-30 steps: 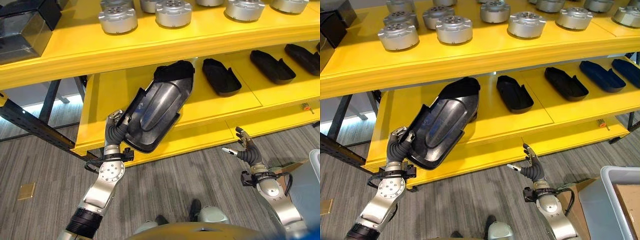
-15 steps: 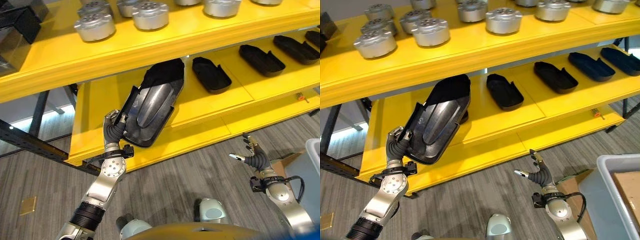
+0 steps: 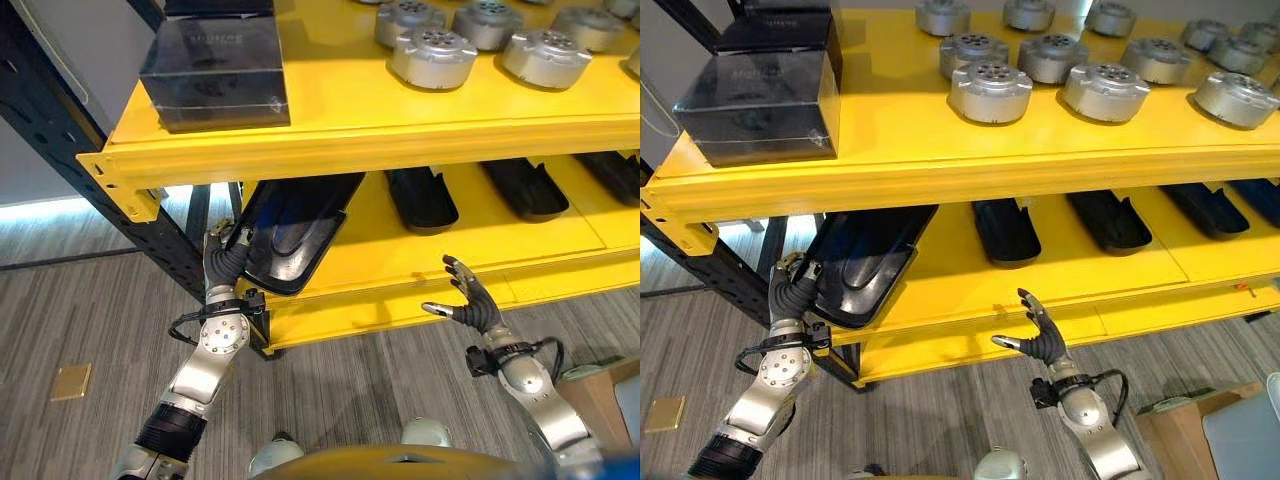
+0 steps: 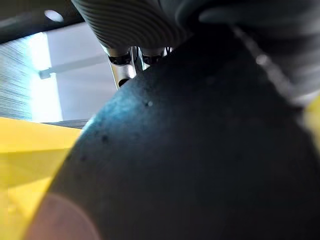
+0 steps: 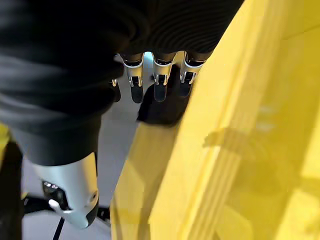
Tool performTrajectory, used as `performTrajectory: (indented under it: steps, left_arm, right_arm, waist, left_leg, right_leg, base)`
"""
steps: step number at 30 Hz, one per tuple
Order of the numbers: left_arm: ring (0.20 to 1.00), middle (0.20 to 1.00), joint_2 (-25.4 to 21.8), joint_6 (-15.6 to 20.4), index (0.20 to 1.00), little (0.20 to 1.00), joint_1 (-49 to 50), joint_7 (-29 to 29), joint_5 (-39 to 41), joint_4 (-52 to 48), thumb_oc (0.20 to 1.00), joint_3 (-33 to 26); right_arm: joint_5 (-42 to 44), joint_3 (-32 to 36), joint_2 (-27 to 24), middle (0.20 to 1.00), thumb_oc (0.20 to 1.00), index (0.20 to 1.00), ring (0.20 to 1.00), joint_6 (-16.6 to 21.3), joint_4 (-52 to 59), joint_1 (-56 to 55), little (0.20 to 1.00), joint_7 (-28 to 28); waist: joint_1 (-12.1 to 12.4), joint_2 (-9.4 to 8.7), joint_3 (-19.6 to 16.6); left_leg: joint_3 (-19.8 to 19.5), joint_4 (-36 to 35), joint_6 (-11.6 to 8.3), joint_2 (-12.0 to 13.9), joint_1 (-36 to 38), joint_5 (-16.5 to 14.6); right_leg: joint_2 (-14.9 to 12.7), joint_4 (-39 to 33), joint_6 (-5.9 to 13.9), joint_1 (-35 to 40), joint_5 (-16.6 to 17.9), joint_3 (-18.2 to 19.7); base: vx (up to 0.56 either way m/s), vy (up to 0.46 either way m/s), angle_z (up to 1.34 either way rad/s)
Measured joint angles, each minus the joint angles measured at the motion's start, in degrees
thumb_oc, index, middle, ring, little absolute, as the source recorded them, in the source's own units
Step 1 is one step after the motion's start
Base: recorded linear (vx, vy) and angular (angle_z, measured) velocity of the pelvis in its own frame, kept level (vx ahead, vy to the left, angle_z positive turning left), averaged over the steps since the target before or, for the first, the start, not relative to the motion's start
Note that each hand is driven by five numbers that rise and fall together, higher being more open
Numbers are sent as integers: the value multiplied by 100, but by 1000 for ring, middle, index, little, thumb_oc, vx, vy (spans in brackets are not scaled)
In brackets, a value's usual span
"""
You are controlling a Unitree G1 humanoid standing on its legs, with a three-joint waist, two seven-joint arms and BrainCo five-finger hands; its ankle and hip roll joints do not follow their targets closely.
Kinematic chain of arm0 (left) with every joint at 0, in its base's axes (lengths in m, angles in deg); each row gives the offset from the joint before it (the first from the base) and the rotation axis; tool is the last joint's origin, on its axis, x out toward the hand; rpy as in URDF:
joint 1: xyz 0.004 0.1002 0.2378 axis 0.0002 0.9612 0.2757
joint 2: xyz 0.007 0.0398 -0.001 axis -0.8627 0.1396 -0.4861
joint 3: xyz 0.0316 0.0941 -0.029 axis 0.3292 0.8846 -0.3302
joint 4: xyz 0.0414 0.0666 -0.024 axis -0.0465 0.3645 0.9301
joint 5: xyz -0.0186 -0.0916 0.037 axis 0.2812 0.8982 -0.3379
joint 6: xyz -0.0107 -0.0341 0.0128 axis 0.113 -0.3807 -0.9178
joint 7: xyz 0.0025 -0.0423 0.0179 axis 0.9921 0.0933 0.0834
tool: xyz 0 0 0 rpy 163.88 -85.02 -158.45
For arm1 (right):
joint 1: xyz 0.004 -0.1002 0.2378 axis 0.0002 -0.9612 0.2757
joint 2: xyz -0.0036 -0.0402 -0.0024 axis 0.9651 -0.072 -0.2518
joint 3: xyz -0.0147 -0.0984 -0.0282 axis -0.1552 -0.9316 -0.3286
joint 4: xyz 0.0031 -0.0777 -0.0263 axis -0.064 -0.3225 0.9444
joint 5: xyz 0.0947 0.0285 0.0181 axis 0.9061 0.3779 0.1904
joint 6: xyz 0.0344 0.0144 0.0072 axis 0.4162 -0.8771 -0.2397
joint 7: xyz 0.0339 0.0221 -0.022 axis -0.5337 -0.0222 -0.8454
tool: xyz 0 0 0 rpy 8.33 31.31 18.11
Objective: Move parts from the plastic box to the shelf.
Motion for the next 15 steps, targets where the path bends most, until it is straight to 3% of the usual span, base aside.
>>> performTrajectory:
  steps: [2,4,6,8,10,11,12,14,15]
  left_arm:
    - [200,200,0,26,200,200,-27,210,4,-22,200,1]
    - [200,200,38,5,200,200,-18,348,5,-24,200,55]
    - [200,200,89,12,200,200,-34,377,7,-31,200,58]
    - [200,200,97,-7,200,200,-25,422,12,6,200,50]
    - [200,200,91,-35,200,200,-14,422,44,14,200,71]
    - [200,200,84,-98,200,200,-6,408,64,13,200,62]
    - [200,200,226,-144,200,200,43,380,76,42,200,12]
    - [200,200,504,-223,200,200,155,295,279,-16,200,59]
    - [200,200,657,-266,200,200,160,265,300,-17,200,66]
  right_arm:
    - [-232,-100,-50,1000,1000,1000,1000,64,1,303,1000,16]
    - [-339,-105,-61,1000,1000,1000,1000,91,-15,249,1000,82]
    - [-419,-167,-87,1000,1000,1000,1000,141,-34,272,1000,135]
    - [-439,-245,-40,1000,1000,1000,1000,258,-89,273,1000,282]
    - [-487,-275,-43,1000,1000,1000,1000,267,-150,223,1000,314]
    - [-567,-278,-41,1000,1000,1000,1000,275,-141,226,1000,314]
    - [-630,-222,-99,1000,1000,1000,1000,279,-121,253,1000,319]
    - [-653,-112,-442,1000,1000,1000,1000,296,97,425,1000,260]
    - [-653,-79,-693,1000,1000,1000,1000,295,283,423,1000,194]
  waist:
    - [52,-56,195]
    - [40,2,279]
    - [103,-81,255]
    - [99,-163,294]
    - [68,-175,294]
    - [80,-190,289]
    - [130,-60,311]
    - [39,411,365]
    - [2,530,397]
  left_leg:
    - [-26,201,20,95,-143,-130]
    - [-94,79,34,217,-96,-58]
    - [-81,27,18,259,-105,1]
    - [-357,-84,-103,367,-125,92]
    - [-471,-99,-293,531,-111,218]
    - [-548,-98,-437,617,-67,265]
    - [-555,-86,-486,820,14,309]
    - [-518,-79,-450,1114,56,344]
    - [-506,-18,-401,1204,54,380]
  right_leg:
    - [-92,698,12,-440,72,133]
    - [-144,857,98,-539,2,248]
    - [-162,122,140,-482,-14,188]
    - [-155,-795,295,-402,399,208]
    - [57,-907,310,-315,425,218]
    - [225,-678,270,-304,388,-25]
    - [433,-612,21,-287,276,-27]
    - [821,-579,-186,-354,88,64]
    - [909,-494,-236,-414,14,86]
  base:
    - [55,-206,-1]
    - [49,-338,19]
    - [42,-313,8]
    - [113,-433,38]
    - [59,-274,52]
    - [52,-160,22]
    - [60,-165,-17]
    - [75,-157,-42]
    - [83,-102,-34]
